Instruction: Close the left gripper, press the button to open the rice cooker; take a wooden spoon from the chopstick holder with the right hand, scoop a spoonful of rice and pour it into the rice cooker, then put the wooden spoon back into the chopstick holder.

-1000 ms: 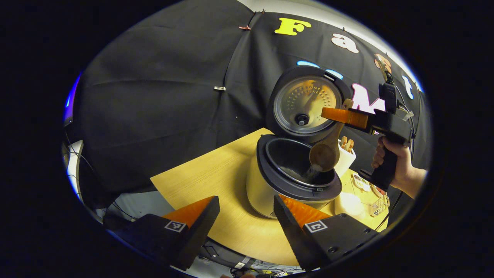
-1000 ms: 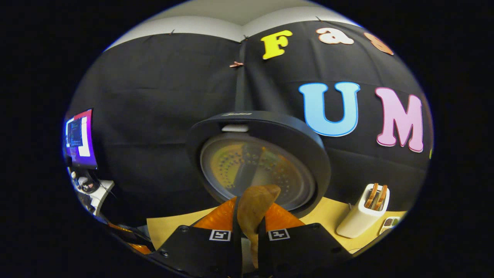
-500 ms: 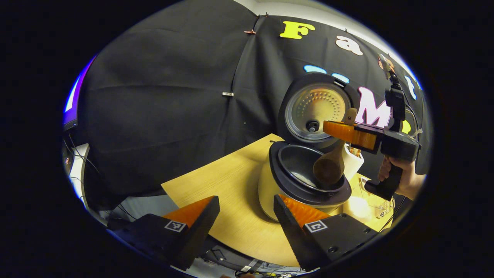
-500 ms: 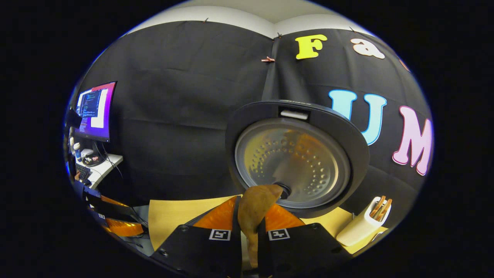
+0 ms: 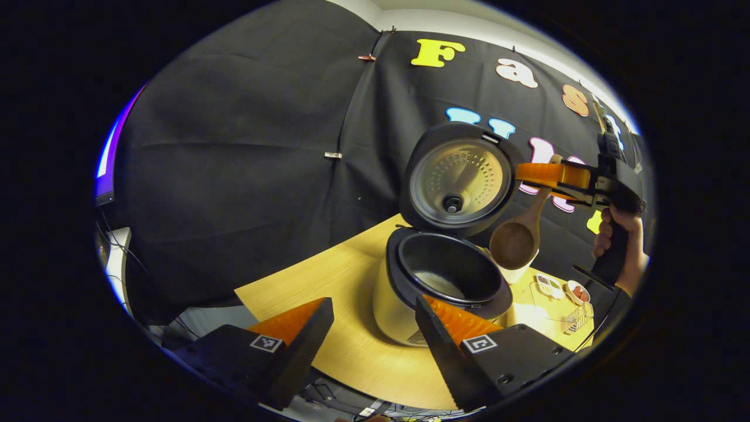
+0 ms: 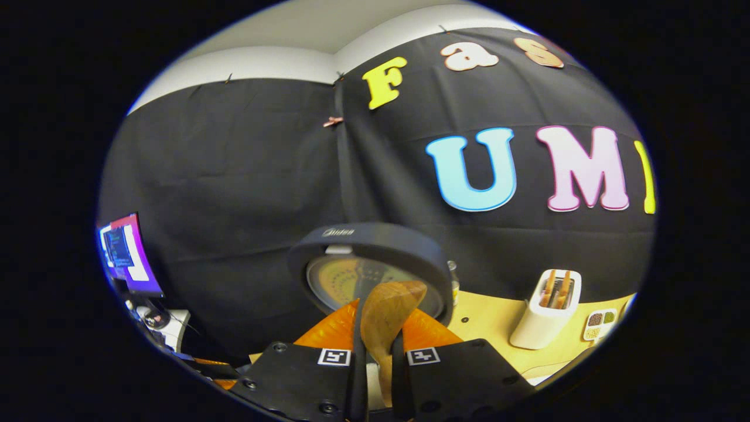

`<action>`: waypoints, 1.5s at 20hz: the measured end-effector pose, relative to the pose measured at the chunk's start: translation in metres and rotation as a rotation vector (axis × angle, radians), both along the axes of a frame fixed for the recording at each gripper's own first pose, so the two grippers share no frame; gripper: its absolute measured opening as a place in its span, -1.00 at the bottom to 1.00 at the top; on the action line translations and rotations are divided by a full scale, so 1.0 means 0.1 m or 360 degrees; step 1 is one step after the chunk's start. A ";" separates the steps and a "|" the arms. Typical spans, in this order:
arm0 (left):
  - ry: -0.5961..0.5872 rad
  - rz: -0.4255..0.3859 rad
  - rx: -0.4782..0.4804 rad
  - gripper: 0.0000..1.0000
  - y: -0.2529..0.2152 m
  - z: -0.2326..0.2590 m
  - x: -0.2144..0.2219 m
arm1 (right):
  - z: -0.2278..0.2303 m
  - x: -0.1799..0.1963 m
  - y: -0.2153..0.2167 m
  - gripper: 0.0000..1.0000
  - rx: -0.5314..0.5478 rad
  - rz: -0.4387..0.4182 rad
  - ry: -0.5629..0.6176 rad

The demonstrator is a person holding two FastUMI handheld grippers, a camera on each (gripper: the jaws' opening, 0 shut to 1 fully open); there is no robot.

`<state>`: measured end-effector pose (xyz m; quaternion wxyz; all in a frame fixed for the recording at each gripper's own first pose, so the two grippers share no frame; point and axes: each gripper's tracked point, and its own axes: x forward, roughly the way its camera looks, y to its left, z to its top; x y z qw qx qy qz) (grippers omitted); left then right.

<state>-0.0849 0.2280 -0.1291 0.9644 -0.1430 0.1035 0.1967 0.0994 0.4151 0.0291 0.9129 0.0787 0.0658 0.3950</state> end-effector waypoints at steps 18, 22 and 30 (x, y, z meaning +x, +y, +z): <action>-0.0111 -0.0388 0.0163 0.92 -1.43 0.69 1.05 | 0.04 0.77 -3.93 -0.60 0.0318 -0.1116 0.0278; -0.0092 -0.0420 0.0204 0.92 -1.67 0.77 1.12 | -0.20 0.86 -4.65 -0.60 0.0413 -0.1320 0.0352; -0.0001 -0.0330 0.0206 0.91 -1.89 0.68 1.10 | -0.95 1.14 -5.59 -0.60 0.0480 -0.1566 0.0529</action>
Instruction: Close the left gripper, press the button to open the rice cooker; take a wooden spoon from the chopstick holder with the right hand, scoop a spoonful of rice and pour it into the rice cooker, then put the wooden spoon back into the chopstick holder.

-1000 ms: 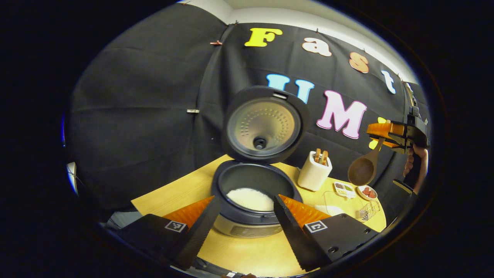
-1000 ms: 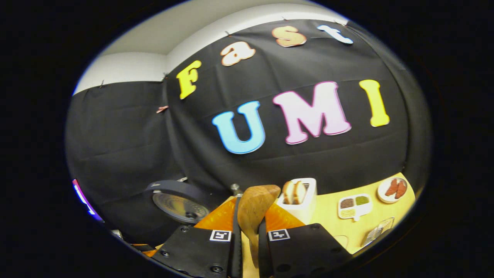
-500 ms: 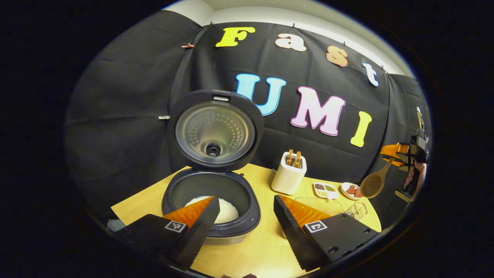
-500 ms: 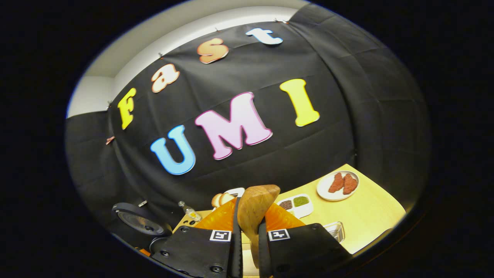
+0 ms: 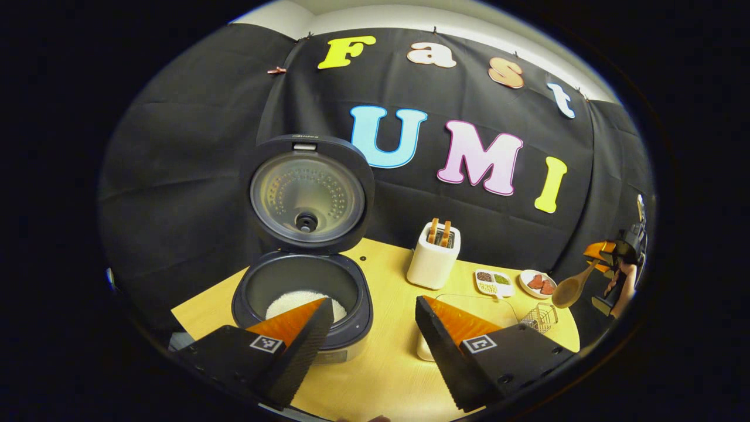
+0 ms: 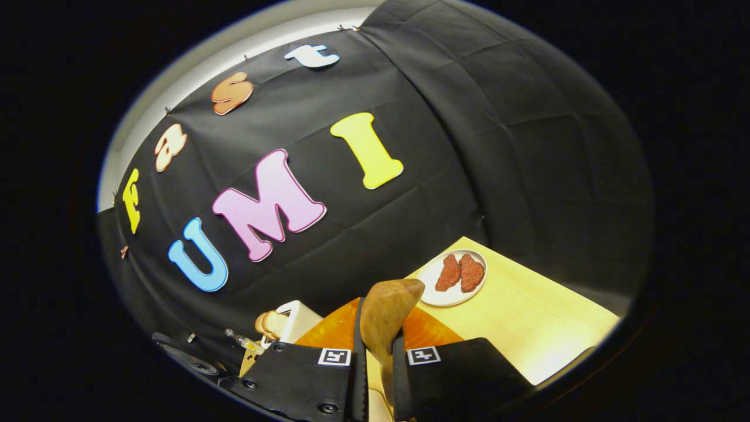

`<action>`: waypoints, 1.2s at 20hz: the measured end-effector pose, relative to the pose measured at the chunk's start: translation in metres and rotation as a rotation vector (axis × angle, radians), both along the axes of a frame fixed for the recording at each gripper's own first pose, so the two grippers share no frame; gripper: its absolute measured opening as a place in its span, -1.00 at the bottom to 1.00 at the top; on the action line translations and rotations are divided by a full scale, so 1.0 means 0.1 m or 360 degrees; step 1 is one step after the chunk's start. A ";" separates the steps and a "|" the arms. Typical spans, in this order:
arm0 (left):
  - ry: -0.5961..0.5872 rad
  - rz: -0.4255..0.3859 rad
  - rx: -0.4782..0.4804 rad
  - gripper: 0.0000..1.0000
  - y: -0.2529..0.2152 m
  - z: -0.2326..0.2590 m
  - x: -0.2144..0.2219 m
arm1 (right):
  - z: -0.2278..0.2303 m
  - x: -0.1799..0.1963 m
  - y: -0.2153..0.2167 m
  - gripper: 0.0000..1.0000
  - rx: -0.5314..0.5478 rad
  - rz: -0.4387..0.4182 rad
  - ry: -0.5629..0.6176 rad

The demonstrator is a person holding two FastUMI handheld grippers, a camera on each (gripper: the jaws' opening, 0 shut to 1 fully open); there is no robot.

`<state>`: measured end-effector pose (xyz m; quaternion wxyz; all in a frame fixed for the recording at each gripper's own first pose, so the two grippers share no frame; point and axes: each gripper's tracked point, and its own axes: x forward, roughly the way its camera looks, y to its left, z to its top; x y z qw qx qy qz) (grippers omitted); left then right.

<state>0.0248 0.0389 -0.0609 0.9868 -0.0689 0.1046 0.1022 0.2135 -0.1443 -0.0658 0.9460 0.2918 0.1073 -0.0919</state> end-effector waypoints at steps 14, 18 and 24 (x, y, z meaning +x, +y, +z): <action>-0.0061 0.0205 0.0010 0.91 -0.33 0.34 -0.30 | -1.30 0.24 -0.10 -0.58 0.0032 0.0101 0.0291; -0.0113 0.0281 0.0059 0.91 -0.11 0.50 -0.45 | -1.38 0.26 -0.09 -0.55 0.0099 0.0070 0.0300; -0.0215 0.0376 0.0118 0.91 0.23 0.85 -0.50 | -1.22 0.15 -0.10 -0.24 0.0103 0.0073 0.0239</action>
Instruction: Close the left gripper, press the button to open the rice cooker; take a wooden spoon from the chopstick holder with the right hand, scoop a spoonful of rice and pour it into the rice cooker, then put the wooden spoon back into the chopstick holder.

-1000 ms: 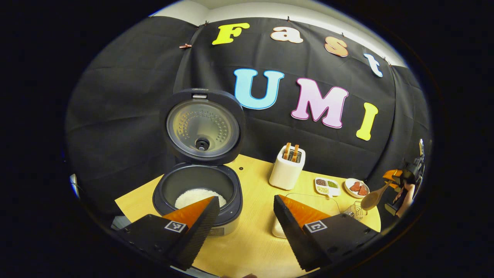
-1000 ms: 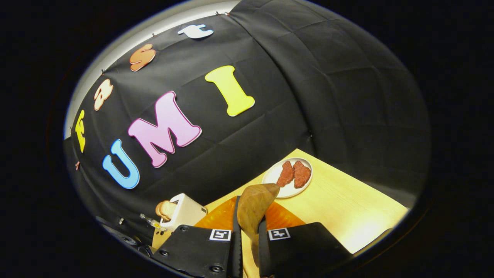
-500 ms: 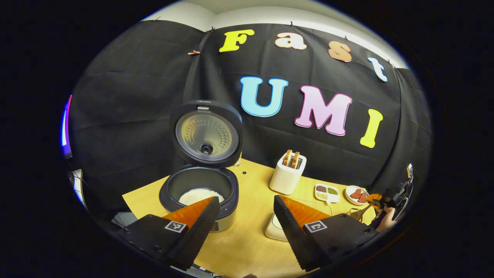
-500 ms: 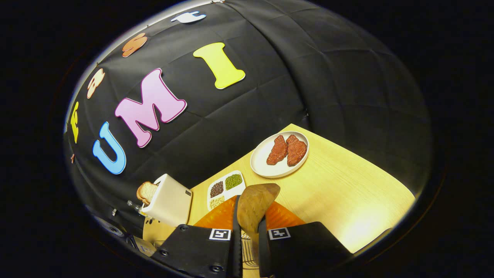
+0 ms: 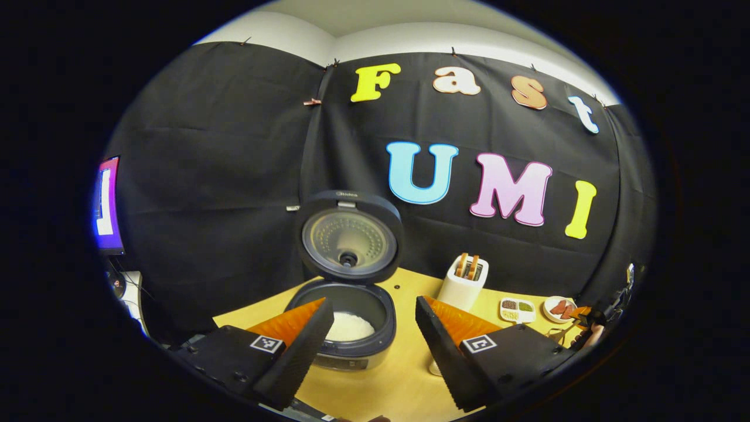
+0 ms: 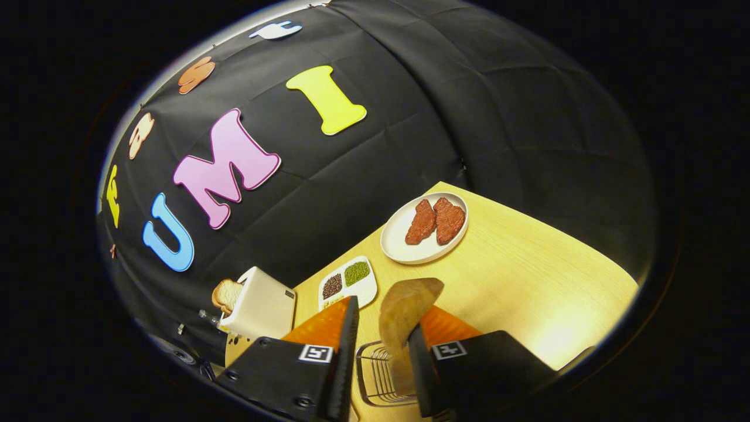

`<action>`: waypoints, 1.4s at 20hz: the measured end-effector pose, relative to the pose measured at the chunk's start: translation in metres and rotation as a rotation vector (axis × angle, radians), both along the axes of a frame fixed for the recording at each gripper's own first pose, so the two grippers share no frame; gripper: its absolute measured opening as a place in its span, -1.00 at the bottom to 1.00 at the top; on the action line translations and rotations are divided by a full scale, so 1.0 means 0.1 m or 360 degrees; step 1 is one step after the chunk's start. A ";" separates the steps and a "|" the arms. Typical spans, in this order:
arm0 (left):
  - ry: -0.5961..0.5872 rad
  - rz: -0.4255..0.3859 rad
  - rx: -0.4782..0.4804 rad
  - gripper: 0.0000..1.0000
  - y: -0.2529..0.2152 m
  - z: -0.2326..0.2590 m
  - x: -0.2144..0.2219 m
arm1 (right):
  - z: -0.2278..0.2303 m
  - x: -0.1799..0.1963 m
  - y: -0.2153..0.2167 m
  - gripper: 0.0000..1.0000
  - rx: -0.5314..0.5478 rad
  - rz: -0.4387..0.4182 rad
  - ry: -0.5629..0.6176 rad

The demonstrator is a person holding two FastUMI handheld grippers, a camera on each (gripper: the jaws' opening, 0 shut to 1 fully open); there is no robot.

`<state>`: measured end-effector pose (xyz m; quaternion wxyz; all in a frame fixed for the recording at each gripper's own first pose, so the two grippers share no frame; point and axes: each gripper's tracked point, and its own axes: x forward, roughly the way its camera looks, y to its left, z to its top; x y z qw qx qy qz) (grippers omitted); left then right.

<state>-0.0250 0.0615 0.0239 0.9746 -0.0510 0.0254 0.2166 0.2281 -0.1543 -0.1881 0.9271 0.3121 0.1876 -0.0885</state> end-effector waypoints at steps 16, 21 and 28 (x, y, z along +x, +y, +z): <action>-0.0315 -0.0017 0.0297 0.89 1.25 1.00 0.73 | 1.05 -1.73 -0.03 0.96 -0.0592 -0.0204 -0.0297; -0.0434 -0.0207 0.0423 0.84 1.30 1.26 1.23 | 1.09 -2.25 0.40 0.97 -0.0735 -0.0125 -0.0280; -0.0471 -0.0355 0.0562 0.89 1.23 1.42 1.73 | 1.13 -2.73 1.23 0.96 -0.0776 0.0122 -0.0280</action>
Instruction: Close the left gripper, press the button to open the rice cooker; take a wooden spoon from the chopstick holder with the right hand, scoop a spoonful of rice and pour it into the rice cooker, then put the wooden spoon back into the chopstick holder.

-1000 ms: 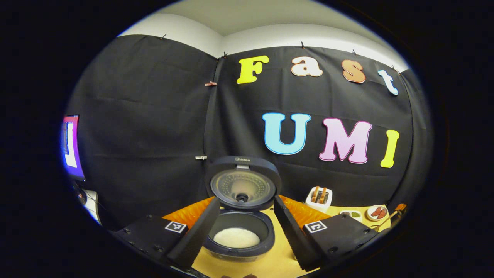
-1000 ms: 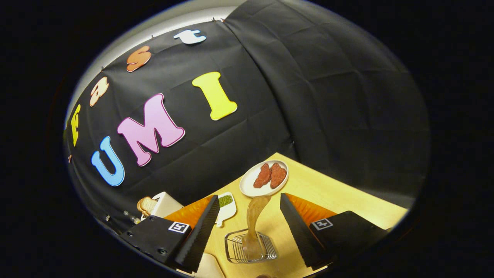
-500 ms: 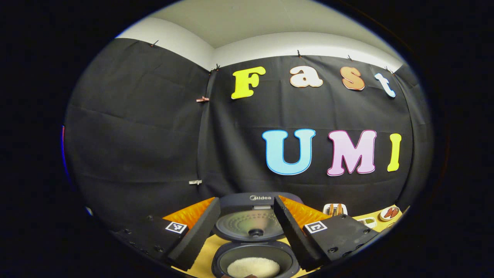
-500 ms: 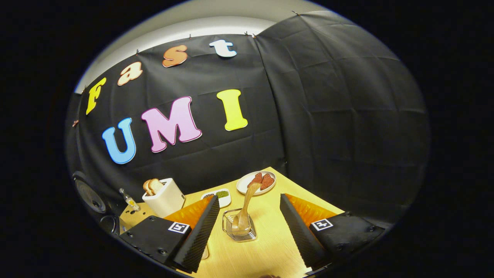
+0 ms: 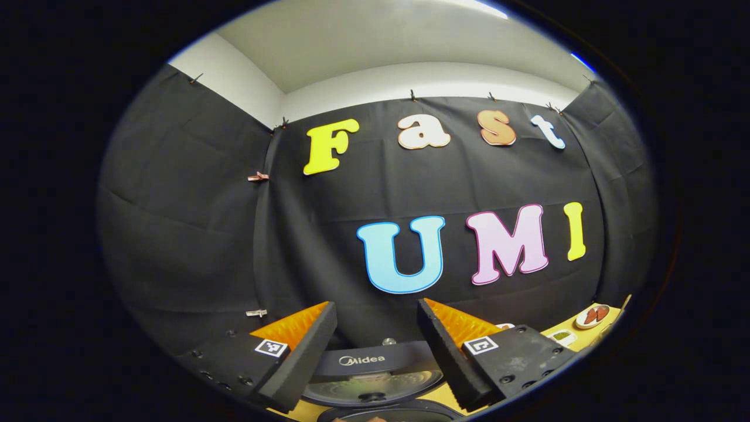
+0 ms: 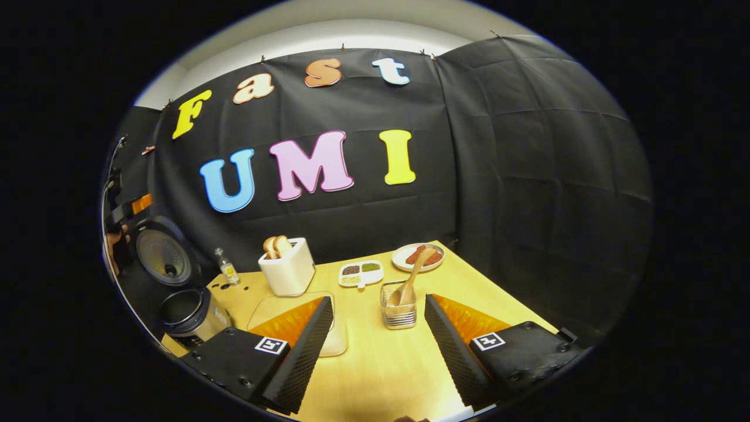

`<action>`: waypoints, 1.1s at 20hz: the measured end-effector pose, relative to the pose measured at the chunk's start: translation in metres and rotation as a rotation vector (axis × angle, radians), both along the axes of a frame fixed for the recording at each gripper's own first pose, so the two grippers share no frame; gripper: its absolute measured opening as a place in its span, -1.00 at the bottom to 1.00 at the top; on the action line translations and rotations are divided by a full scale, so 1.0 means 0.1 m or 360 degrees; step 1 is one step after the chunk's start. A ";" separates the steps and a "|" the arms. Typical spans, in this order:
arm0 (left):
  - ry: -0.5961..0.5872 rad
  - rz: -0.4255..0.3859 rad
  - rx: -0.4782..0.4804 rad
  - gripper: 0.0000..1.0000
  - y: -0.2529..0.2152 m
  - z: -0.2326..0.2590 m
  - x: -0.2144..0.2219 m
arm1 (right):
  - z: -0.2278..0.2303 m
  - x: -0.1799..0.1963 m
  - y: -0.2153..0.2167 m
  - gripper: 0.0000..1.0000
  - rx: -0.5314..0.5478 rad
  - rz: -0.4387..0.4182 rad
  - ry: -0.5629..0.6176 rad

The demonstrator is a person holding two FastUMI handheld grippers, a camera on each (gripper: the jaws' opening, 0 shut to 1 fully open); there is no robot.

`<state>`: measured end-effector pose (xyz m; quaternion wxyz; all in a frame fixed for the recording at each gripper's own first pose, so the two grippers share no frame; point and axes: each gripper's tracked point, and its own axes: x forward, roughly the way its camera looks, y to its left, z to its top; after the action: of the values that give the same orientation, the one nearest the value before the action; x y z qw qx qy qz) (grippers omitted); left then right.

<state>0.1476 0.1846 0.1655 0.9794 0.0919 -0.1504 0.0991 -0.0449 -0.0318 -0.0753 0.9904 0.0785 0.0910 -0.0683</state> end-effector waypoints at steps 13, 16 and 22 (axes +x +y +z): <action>0.0367 0.0026 -0.0162 1.00 0.02 -0.52 -0.11 | -0.18 -0.12 0.46 0.97 -0.0020 0.0121 0.0104; 0.0500 0.0029 -0.0262 1.00 -0.10 -0.75 -0.37 | -0.19 -0.17 0.56 0.97 -0.0042 0.0153 0.0099; 0.0658 0.0026 -0.0313 1.00 -0.33 -1.36 -0.86 | -0.33 -0.23 0.84 0.97 0.0020 0.0238 0.0158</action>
<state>0.0615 0.1519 0.0296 0.9927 0.0156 0.0645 0.1004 -0.0683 0.0524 -0.1086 0.9865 0.0744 0.1461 0.0025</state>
